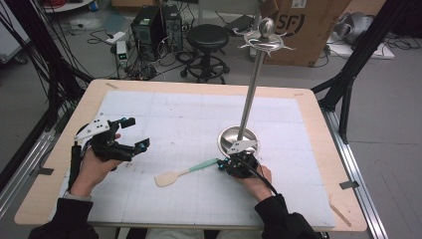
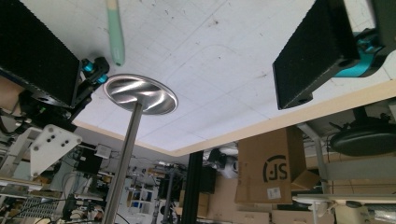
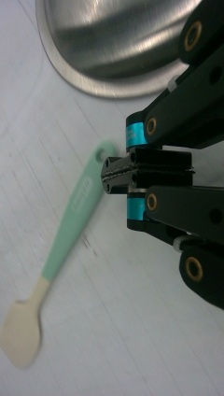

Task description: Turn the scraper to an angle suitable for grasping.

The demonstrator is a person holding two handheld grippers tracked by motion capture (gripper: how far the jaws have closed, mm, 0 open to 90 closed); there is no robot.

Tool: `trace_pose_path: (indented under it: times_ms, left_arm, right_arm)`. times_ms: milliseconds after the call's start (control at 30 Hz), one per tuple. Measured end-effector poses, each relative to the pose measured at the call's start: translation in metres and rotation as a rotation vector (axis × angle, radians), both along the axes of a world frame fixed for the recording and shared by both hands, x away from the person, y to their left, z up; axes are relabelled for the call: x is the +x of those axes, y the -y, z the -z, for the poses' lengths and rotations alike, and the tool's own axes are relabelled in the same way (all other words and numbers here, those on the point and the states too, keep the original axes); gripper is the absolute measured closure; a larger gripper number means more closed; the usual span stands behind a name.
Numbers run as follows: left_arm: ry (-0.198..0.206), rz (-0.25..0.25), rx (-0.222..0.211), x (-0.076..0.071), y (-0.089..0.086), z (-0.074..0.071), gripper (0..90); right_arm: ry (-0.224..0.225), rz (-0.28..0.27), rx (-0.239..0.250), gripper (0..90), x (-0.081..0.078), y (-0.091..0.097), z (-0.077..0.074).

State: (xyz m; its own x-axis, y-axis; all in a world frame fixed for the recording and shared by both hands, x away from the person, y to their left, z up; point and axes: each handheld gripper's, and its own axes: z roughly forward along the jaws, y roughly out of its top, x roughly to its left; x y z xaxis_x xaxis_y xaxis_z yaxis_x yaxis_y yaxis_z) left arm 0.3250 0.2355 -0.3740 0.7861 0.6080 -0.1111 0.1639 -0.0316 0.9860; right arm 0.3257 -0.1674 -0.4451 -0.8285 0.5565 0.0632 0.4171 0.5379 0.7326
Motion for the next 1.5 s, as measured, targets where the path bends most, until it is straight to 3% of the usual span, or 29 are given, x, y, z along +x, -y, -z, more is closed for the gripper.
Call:
trace_pose_path:
  times_ms: [200,467,633,733,900,1167,1267,1367,1500]
  left_arm:
    - [0.009,-0.002,0.004,-0.002,0.000,-0.001,1.7]
    - [0.006,-0.003,0.009,-0.001,0.000,-0.001,1.7]
    - [0.004,-0.004,-0.001,0.000,-0.001,-0.001,1.7]
    - [0.004,-0.009,-0.013,0.001,-0.003,-0.001,1.7]
    - [0.007,-0.008,-0.007,0.000,-0.003,-0.001,1.7]
    - [0.003,-0.008,-0.013,0.000,-0.003,-0.001,1.7]
    - [0.001,-0.010,-0.012,0.001,-0.004,-0.001,1.7]
    - [0.000,-0.007,-0.005,0.001,-0.002,0.000,1.7]
    - [-0.001,-0.005,-0.004,0.001,-0.002,0.000,1.7]
  right_arm:
    - [-0.013,0.024,0.040,90.0,0.009,-0.007,0.004]
    - [-0.001,0.069,0.029,90.0,0.027,-0.025,0.004]
    - [0.023,0.074,-0.008,90.0,0.034,-0.038,-0.001]
    - [0.019,0.039,0.051,90.0,0.030,-0.048,-0.002]
    - [0.035,-0.050,0.055,90.0,0.022,-0.084,-0.003]
    - [-0.010,-0.148,0.055,90.0,0.020,-0.125,-0.003]
    - [-0.016,-0.161,0.045,90.0,0.018,-0.136,-0.004]
    - [-0.008,-0.163,0.004,90.0,0.018,-0.142,-0.002]
    - [-0.026,-0.162,0.003,90.0,0.019,-0.144,0.000]
